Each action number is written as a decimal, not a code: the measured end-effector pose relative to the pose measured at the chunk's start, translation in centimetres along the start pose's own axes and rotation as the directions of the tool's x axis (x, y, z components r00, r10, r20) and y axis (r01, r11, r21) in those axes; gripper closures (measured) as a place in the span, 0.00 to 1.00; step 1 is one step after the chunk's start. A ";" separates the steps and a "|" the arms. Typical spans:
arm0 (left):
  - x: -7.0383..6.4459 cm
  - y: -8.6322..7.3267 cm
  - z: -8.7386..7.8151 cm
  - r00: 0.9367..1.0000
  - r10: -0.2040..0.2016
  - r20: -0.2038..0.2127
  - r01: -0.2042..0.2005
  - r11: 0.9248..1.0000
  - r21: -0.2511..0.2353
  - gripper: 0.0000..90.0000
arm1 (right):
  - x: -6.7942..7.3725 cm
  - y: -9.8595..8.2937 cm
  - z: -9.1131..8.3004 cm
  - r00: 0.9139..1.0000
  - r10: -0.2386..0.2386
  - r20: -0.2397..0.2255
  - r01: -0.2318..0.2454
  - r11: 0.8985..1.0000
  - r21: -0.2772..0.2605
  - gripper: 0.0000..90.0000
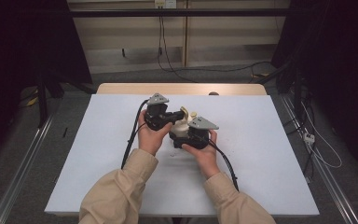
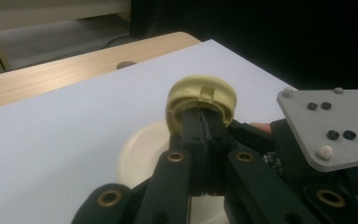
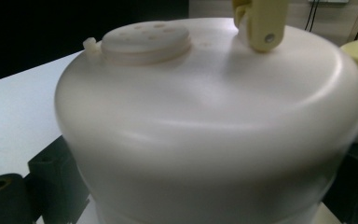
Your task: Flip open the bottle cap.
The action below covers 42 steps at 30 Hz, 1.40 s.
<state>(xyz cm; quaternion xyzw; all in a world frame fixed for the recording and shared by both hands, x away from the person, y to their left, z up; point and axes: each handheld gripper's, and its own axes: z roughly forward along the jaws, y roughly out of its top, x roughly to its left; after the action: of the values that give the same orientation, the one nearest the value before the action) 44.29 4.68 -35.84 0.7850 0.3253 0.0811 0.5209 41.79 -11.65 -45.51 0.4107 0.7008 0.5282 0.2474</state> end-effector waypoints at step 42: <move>1.0 -1.3 -1.7 0.998 0.012 -0.058 -0.013 1.000 -0.026 0.41 | -0.1 -0.1 -0.2 0.999 0.033 -0.005 -0.033 0.998 0.045 0.04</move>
<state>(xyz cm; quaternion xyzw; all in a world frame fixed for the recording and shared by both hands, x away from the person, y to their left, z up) 43.71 6.95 -36.43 0.7775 0.3342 0.1112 0.5210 41.63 -11.87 -45.52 0.4262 0.7064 0.5174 0.2274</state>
